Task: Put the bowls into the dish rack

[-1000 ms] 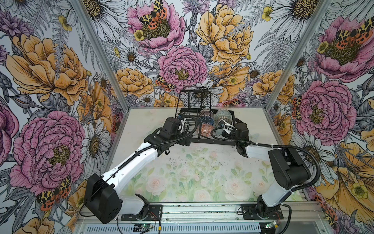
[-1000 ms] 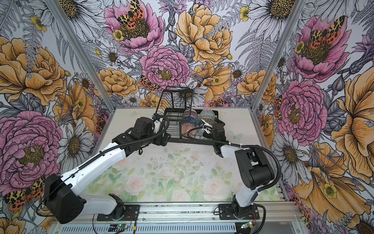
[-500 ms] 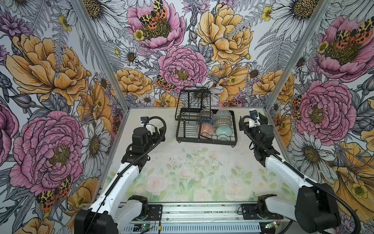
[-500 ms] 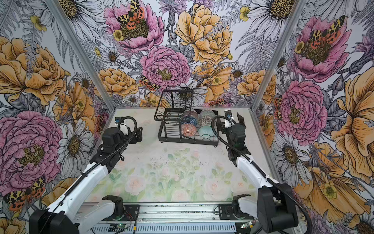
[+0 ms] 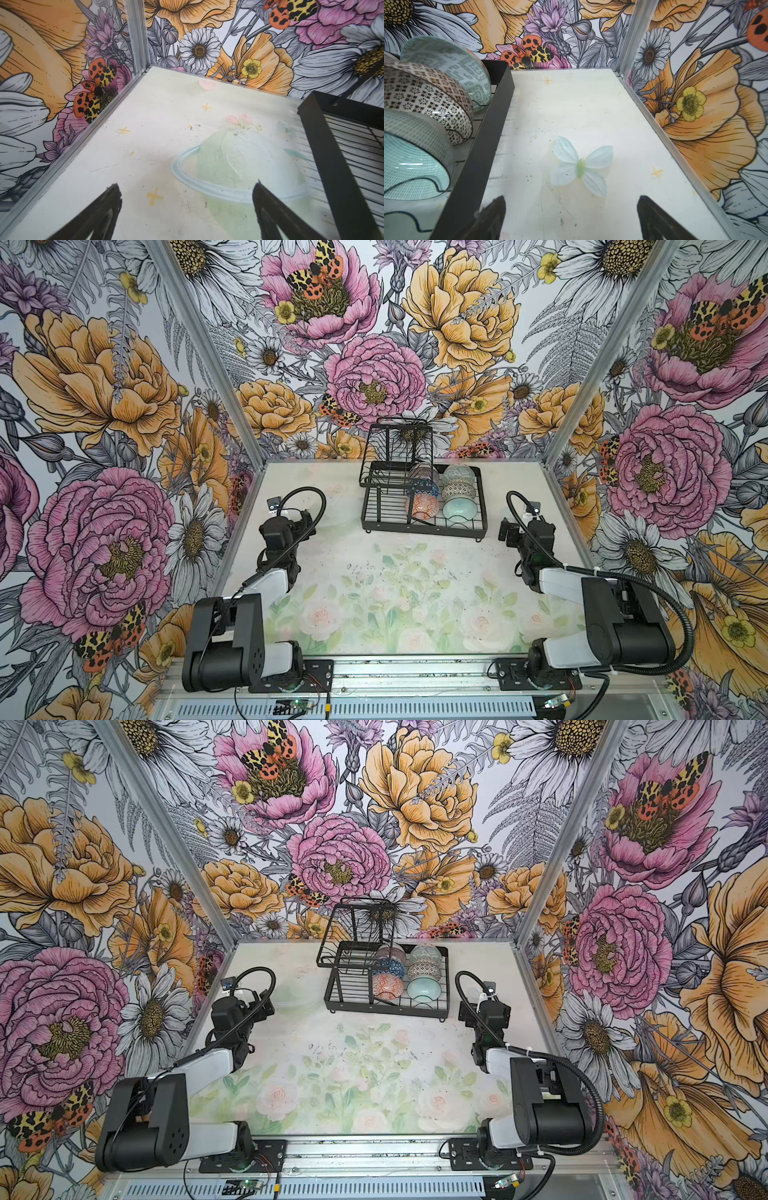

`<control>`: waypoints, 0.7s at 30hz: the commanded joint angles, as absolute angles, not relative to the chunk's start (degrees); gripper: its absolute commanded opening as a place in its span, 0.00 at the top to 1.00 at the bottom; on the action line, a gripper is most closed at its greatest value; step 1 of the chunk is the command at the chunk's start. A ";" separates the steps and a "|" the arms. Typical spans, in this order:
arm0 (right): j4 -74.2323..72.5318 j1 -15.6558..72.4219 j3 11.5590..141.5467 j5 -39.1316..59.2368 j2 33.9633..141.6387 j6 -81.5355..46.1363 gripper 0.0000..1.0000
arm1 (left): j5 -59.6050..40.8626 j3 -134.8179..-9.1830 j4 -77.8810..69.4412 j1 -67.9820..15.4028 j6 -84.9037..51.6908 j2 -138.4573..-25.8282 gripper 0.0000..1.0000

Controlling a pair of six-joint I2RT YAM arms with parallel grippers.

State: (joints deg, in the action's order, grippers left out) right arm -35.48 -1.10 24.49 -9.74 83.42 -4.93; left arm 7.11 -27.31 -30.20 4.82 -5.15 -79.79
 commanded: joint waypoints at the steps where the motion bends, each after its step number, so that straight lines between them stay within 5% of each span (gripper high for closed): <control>1: -42.42 -1.37 25.18 -8.35 85.57 -6.12 0.01 | 2.03 -27.43 -38.72 5.58 -5.01 -84.35 0.01; 6: -49.89 -0.61 22.11 -10.25 87.70 -5.62 0.01 | 5.34 -29.78 -36.39 -0.04 1.10 -86.53 0.01; 11: -50.08 0.45 22.02 -11.76 87.85 -4.94 0.01 | 1.96 -20.45 -57.97 1.80 -0.40 -89.91 0.01; 21: -50.40 0.61 21.89 -12.05 87.79 -4.87 0.01 | 8.04 -21.74 -53.46 -0.04 0.00 -88.77 0.01</control>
State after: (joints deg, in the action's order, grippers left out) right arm -48.34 0.36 22.22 -10.94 87.26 -4.93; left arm 6.85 -21.78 -50.09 0.12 -0.89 -88.62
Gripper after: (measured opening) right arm 0.995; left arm 0.987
